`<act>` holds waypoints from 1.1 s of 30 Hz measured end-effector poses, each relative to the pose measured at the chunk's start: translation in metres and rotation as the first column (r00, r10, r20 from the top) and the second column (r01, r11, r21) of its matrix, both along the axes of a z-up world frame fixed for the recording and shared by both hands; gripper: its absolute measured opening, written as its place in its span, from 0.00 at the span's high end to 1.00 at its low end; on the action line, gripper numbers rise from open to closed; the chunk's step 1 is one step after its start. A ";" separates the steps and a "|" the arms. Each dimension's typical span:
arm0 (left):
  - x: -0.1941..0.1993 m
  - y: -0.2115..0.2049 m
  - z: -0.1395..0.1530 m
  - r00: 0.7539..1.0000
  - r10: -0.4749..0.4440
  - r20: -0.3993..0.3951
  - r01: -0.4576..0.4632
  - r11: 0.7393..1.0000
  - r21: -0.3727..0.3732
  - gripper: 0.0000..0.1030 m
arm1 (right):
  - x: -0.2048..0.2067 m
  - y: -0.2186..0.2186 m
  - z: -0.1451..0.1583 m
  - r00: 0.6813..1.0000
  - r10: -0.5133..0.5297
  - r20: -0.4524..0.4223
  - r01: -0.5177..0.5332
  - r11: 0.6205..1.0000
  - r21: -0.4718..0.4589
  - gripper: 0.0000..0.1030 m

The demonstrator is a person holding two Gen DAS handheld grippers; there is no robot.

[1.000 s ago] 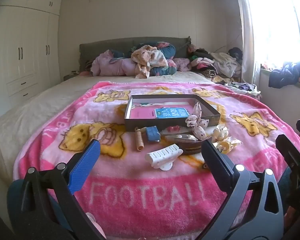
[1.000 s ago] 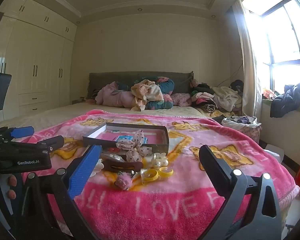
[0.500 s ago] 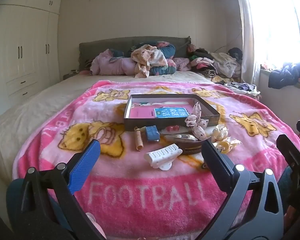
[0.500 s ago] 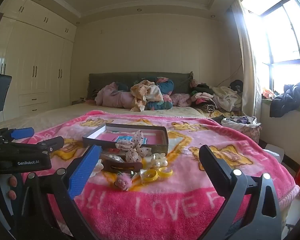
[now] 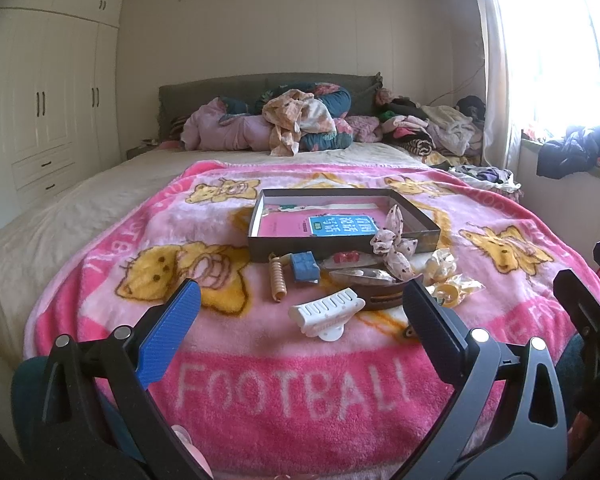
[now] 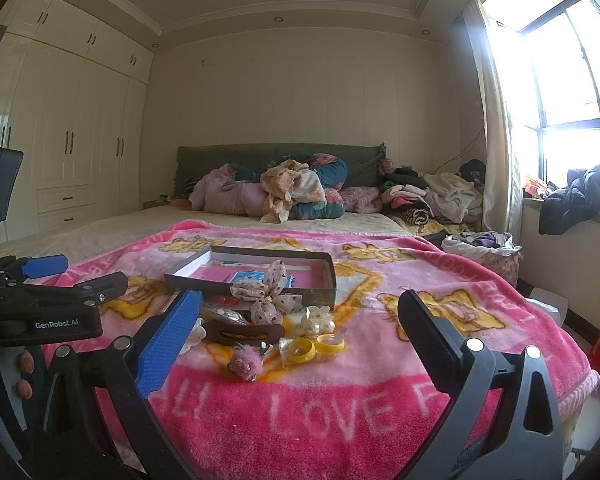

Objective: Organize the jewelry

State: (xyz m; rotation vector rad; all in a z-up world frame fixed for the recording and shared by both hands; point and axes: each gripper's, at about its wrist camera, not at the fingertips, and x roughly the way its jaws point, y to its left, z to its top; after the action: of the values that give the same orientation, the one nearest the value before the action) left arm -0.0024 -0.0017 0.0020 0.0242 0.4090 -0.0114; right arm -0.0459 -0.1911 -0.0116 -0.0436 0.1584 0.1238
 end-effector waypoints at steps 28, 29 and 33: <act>0.001 0.001 0.000 1.000 0.001 -0.002 -0.001 1.000 -0.004 0.10 | 0.001 -0.002 0.000 1.000 -0.004 0.001 0.004 1.000 0.002 0.05; 0.001 0.001 0.000 1.000 0.001 -0.002 -0.001 1.000 -0.004 0.10 | 0.001 -0.002 0.000 1.000 -0.005 0.000 0.005 1.000 0.003 0.05; 0.001 0.001 -0.001 1.000 0.001 -0.003 -0.001 1.000 -0.004 0.10 | 0.001 -0.004 0.001 1.000 -0.009 -0.007 0.009 1.000 0.006 0.05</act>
State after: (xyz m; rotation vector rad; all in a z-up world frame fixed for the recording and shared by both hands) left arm -0.0015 -0.0010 0.0014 0.0205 0.4118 -0.0116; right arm -0.0444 -0.1948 -0.0110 -0.0368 0.1655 0.1154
